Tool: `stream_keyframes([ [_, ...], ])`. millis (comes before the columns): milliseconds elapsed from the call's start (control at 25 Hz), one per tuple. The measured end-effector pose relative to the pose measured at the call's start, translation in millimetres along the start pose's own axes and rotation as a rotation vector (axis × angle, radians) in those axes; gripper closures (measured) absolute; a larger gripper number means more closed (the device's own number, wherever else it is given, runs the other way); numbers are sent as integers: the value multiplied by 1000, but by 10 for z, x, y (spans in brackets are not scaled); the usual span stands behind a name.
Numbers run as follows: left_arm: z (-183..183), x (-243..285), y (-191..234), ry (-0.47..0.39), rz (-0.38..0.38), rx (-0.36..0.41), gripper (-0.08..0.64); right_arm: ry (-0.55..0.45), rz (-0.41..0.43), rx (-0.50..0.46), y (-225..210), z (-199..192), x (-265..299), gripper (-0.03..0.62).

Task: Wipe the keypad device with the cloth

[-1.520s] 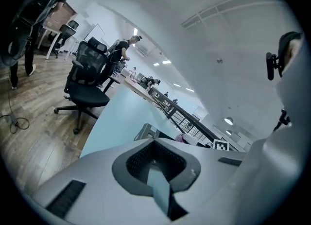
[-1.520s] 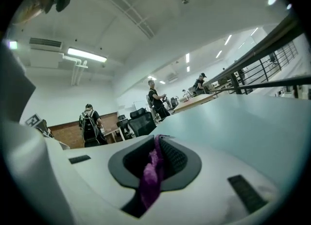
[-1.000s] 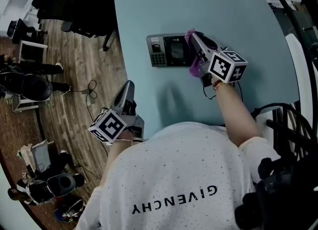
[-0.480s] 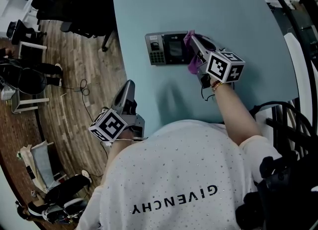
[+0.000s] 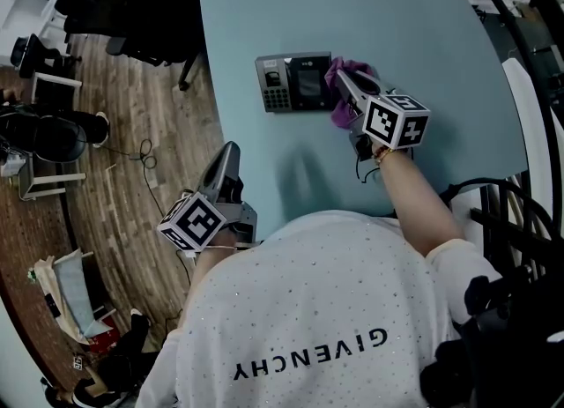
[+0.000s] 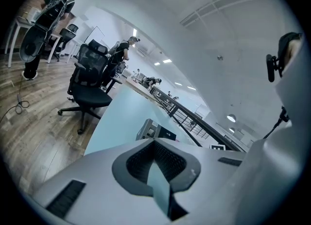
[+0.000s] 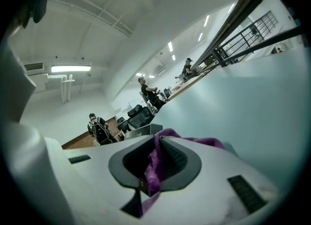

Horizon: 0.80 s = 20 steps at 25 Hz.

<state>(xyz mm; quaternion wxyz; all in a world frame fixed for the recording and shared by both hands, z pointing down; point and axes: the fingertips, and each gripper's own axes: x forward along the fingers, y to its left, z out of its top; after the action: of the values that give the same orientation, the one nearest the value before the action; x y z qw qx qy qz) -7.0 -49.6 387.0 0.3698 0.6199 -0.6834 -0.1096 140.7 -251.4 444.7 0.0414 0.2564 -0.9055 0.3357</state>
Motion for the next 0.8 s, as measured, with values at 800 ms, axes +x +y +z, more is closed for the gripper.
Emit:
stream_keyframes([
  [800,-136,31,-42,20,-3,2,558,121,-8,-146,1,-303,-88,560],
])
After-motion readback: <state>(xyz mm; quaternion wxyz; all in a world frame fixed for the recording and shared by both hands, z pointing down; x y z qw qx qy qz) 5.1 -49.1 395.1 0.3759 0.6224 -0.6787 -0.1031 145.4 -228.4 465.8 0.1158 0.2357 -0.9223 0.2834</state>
